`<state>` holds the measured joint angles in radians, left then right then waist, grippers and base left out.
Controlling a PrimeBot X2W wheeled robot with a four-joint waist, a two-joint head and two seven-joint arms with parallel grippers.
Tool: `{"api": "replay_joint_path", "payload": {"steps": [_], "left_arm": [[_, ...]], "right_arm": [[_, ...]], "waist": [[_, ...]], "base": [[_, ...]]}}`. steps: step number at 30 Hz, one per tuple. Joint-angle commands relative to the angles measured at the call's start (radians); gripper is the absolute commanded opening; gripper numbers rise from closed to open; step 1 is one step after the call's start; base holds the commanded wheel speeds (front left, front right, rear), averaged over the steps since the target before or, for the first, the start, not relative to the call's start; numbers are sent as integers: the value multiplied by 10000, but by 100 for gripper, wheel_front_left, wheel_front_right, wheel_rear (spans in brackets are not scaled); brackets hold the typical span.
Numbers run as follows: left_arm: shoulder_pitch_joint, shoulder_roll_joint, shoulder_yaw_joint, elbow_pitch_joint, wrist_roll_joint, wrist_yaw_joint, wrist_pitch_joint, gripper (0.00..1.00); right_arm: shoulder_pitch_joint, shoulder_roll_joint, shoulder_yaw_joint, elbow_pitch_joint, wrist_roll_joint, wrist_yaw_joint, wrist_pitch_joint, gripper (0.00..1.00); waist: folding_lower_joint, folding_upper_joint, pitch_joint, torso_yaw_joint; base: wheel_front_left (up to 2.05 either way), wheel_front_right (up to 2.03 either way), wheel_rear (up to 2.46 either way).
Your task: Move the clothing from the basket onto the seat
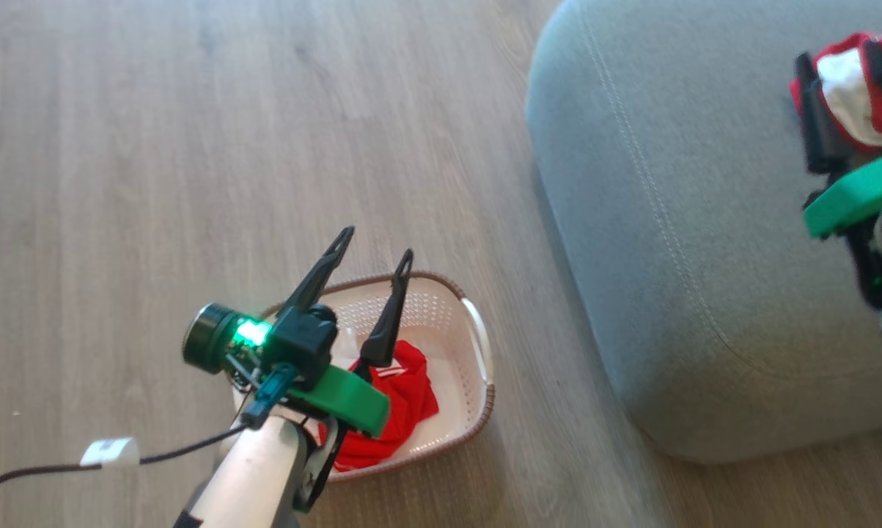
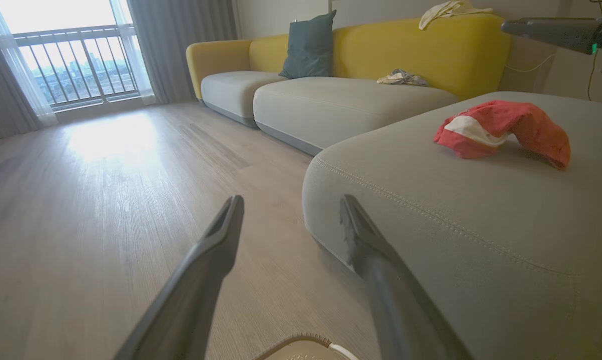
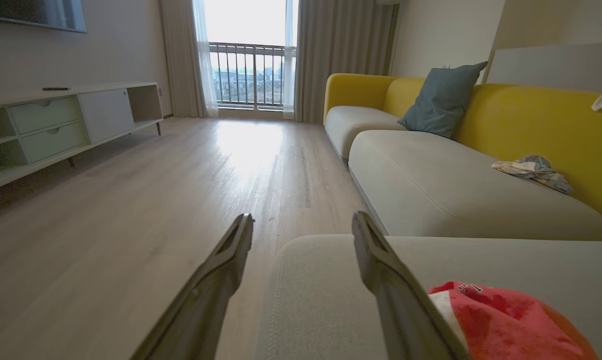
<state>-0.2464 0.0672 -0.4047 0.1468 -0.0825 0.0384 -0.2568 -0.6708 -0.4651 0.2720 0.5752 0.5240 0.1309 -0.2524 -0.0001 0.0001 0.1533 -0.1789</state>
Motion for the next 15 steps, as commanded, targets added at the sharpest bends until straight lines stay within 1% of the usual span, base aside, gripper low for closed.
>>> {"api": "replay_joint_path", "payload": {"steps": [1,6,9,13,15], "left_arm": [[-114,-46,446,-351,-40,66,-49,100],[158,-112,955,-378,-23,388,-49,100],[343,-139,1274,-282,7,777,-49,100],[558,-158,1646,-150,-19,1287,-49,100],[660,-163,1817,-140,-189,1509,-49,100]], "right_arm": [[228,-150,73,-640,110,-2,-91,100],[1644,35,-137,-2470,279,-2,-92,100],[2493,232,-254,-3373,231,-2,-92,100],[3518,517,-457,-4139,97,-2,-92,100],[3994,771,-571,-4382,7,-2,-92,100]], "waist": [[1,-1,-293,335],[1,-1,-586,817],[1,-1,-758,1073],[1,-1,-897,1339],[1,-1,-928,1425]], "base": [[0,0,0],[0,0,0],[0,0,0],[0,0,0],[0,0,0]]}}
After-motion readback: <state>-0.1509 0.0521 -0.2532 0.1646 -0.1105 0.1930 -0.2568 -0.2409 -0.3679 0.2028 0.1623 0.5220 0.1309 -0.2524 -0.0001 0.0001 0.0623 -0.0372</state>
